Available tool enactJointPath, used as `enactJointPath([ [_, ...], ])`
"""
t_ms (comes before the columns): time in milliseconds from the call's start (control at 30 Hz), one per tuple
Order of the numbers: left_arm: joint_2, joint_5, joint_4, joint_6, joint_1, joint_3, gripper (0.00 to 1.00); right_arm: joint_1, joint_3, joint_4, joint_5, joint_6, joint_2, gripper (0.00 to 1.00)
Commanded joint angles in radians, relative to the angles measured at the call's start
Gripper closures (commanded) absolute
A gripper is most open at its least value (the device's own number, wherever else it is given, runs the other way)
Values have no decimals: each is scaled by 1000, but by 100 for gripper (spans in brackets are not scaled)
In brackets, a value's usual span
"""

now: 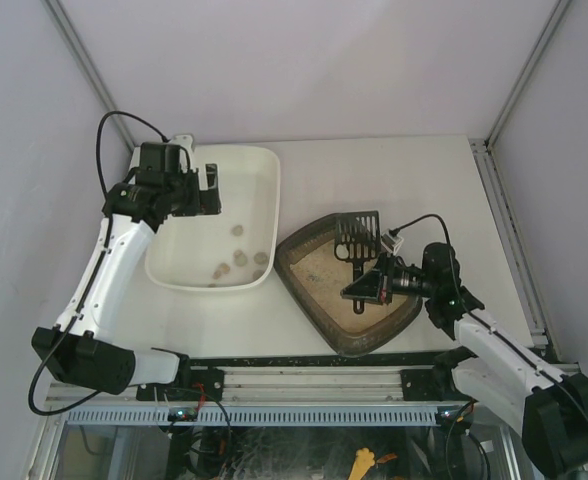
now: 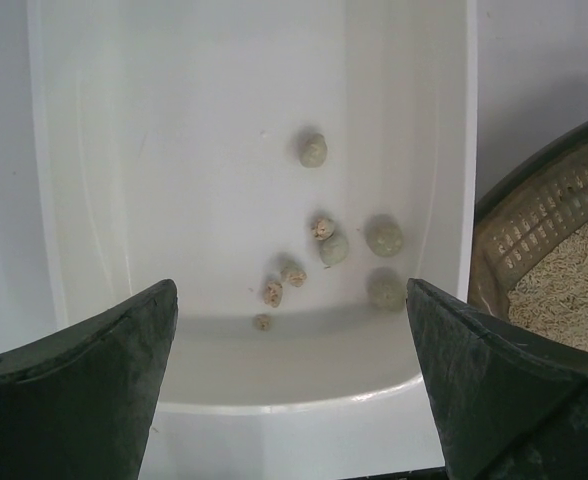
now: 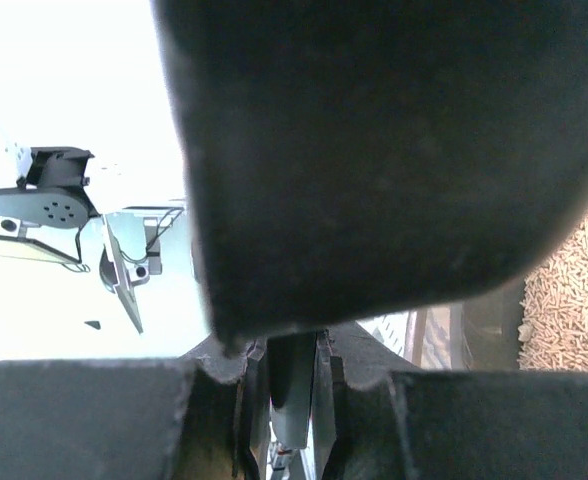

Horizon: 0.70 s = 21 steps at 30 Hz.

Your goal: Clean the litter box

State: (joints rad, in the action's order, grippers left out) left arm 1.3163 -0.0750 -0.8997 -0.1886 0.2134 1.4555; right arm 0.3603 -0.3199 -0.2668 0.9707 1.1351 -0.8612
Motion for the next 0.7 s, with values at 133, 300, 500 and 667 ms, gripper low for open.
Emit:
enactJointPath([
  [133,48,176,-65,37,-171,195,0,73,-298,145,-84,-140,-191,100],
  [300,200,328,-232,78,-333,351,0,159,-558,276,-129,-237,-408,100],
  [500,238,361,-305,124,-450,379,0,247,-837,359,-218,-284,-683,100],
  [667,251,445,-301,120,-563,386,0,350,-1146,558,-354,-383,-939,100],
])
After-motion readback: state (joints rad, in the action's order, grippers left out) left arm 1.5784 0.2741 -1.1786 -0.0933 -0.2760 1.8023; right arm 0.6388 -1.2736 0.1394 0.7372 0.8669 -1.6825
